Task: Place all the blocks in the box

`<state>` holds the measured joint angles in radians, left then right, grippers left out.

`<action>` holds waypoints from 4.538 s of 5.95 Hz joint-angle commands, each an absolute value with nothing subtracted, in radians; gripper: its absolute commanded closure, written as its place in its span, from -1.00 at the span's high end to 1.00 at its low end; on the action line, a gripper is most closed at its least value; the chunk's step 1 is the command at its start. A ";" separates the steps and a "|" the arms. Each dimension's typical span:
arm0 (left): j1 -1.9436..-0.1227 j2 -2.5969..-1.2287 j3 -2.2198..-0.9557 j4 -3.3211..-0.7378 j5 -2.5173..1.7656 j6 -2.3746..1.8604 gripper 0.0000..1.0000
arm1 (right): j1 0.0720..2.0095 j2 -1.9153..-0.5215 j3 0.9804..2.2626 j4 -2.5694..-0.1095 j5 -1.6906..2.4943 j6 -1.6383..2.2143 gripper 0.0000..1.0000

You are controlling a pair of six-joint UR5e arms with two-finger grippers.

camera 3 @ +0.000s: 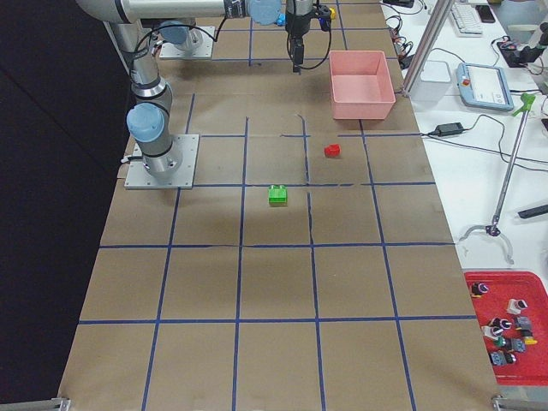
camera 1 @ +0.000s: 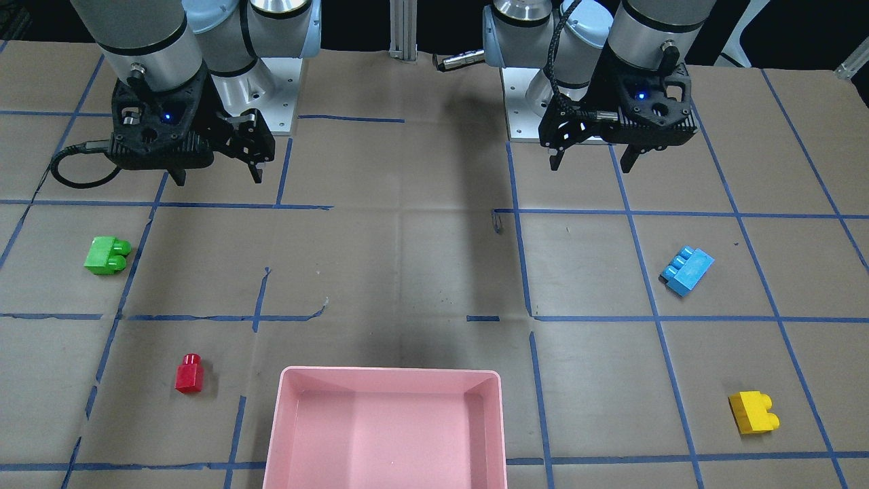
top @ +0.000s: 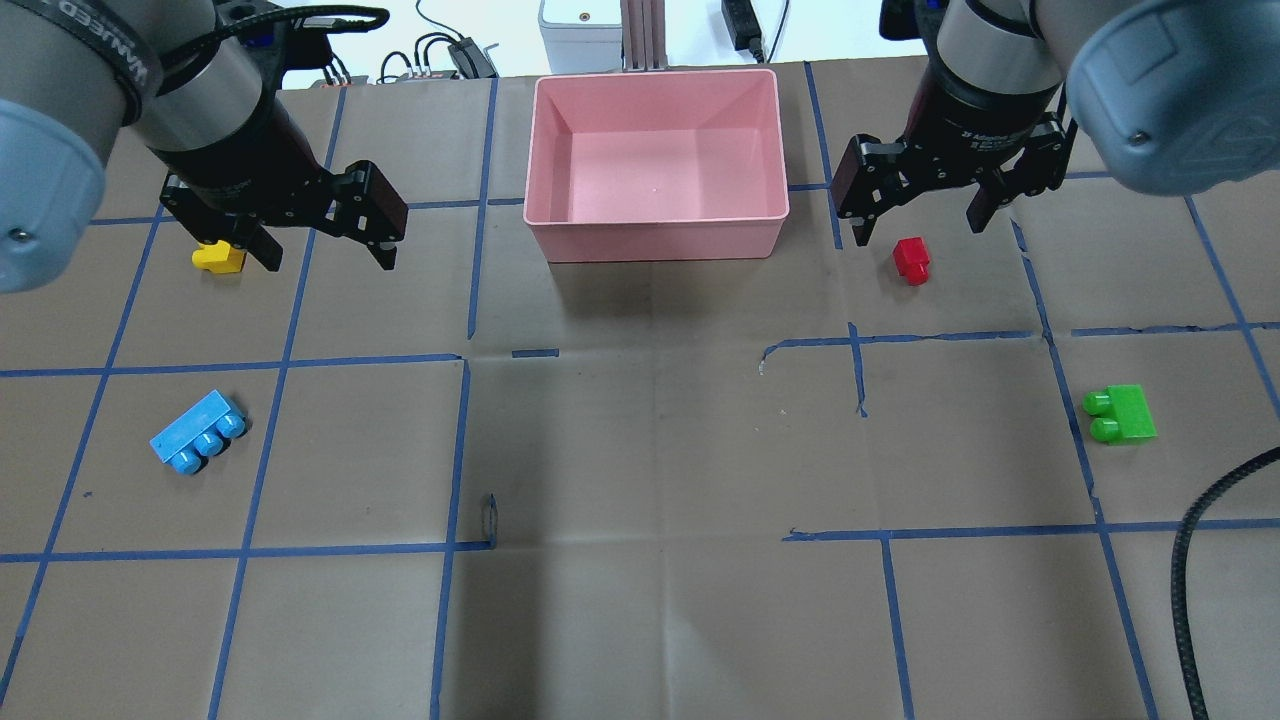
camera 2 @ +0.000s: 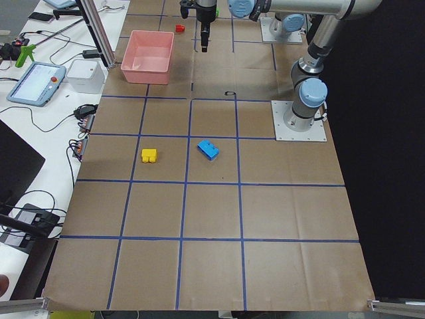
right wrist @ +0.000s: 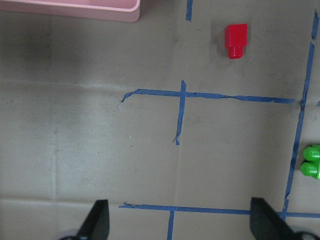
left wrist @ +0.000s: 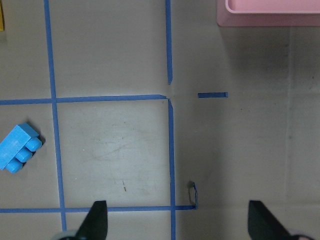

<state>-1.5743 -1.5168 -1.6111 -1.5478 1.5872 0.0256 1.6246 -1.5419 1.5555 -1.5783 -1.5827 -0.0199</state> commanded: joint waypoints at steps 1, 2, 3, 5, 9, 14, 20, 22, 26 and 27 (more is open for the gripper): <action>-1.572 -1.513 -1.614 -1.548 1.586 0.026 0.98 | 1.624 -1.540 1.555 -1.578 -1.582 -0.018 1.00; -1.572 -1.511 -1.614 -1.548 1.588 0.028 0.98 | 1.624 -1.540 1.555 -1.578 -1.582 -0.018 1.00; -1.572 -1.509 -1.615 -1.549 1.588 0.028 0.98 | 1.624 -1.539 1.555 -1.578 -1.582 -0.018 1.00; -1.566 -1.514 -1.618 -1.549 1.595 0.037 0.98 | 1.624 -1.539 1.557 -1.578 -1.582 -0.018 1.00; -1.154 -1.517 -1.620 -1.565 1.598 0.472 0.98 | 1.625 -1.528 1.568 -1.577 -1.583 -0.023 1.00; -0.912 -1.578 -1.678 -1.520 1.586 1.347 0.97 | 1.147 -1.510 1.588 -1.681 -1.586 -0.551 0.98; -0.973 -1.699 -1.972 -1.043 1.545 1.473 0.95 | 0.992 -1.445 2.153 -2.342 -1.592 -0.607 0.98; -0.962 -1.831 -2.060 -0.837 1.516 1.463 0.94 | 0.989 -1.408 2.157 -2.348 -1.595 -0.611 0.98; -0.901 -1.862 -2.149 -0.755 1.512 1.463 0.94 | 0.969 -1.305 2.158 -2.468 -1.588 -0.623 0.98; -0.890 -1.862 -2.158 -0.752 1.513 1.465 0.94 | 0.969 -1.308 2.160 -2.465 -1.589 -0.623 0.98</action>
<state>-0.9028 -1.8612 -2.1501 -0.7520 1.5122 1.4613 0.9702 -1.3115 2.1584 -2.4616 -1.5881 -0.6225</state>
